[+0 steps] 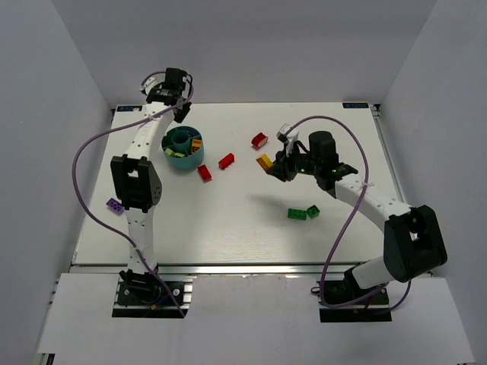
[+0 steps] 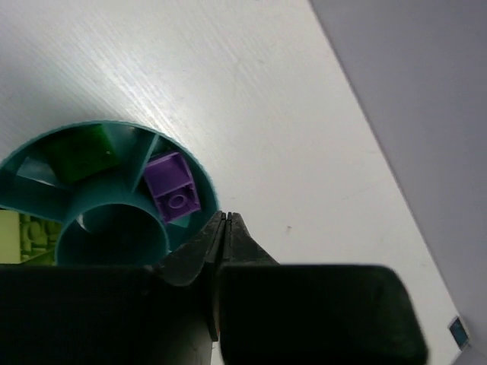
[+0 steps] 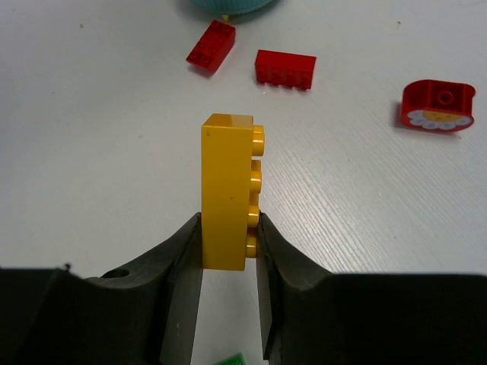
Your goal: Sort the legos into containers by color
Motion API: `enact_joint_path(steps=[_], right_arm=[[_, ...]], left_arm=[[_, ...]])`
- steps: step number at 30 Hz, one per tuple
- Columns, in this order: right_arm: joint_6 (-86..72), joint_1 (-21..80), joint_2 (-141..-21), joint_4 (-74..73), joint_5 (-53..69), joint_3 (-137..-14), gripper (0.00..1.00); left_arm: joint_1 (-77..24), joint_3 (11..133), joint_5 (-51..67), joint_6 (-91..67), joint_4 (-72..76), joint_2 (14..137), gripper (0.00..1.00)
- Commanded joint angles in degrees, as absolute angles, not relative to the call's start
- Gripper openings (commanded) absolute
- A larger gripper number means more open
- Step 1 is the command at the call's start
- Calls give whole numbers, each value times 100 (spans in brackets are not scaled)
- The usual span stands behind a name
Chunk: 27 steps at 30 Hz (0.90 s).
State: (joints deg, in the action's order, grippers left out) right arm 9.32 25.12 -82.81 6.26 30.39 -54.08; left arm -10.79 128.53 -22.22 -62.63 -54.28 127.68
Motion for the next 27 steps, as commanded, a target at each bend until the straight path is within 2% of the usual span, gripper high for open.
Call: enact_joint_path(steps=[1, 2, 4, 6, 7, 10, 12, 14, 17, 22, 27], right_arm=[[1388, 2496, -8226, 537, 3690, -5660, 0], [1554, 2522, -8261, 510, 3761, -5765, 0], [1835, 2610, -8402, 405, 3893, -5888, 0], [2231, 2706, -8612, 317, 3850, -6142, 0], [2363, 2768, -8683, 264, 3736, -6257, 0], [2733, 3075, -9017, 167, 3429, -6661, 0], [2934, 3199, -9262, 220, 3262, -6942, 0], [2988, 3383, -9412, 290, 3068, -7110, 0], [3014, 3620, -9694, 439, 2936, -7426, 0], [3452, 4033, -9993, 974, 2524, -7568, 0], [3797, 4254, -10317, 1441, 2233, -7769, 0]], left_arm=[[-1046, 12921, -2005, -5539, -4818, 11726, 12], [-1046, 12572, -1899, -5163, -4451, 11359, 12], [-1037, 11983, -1443, -4766, -3723, 10875, 28], [-1011, 10981, -996, -4334, -3350, 10101, 50], [-985, 10708, -706, -4263, -3288, 9864, 68], [-836, 9478, 268, -3868, -3007, 8897, 81], [-756, 8479, 867, -3727, -2770, 8161, 82], [-712, 7878, 1711, -3700, -2383, 7736, 82], [-712, 7024, 2354, -3718, -2180, 7173, 81], [-712, 6128, 2382, -3797, -2145, 6628, 79], [-712, 5792, 2277, -4025, -2083, 6530, 75]])
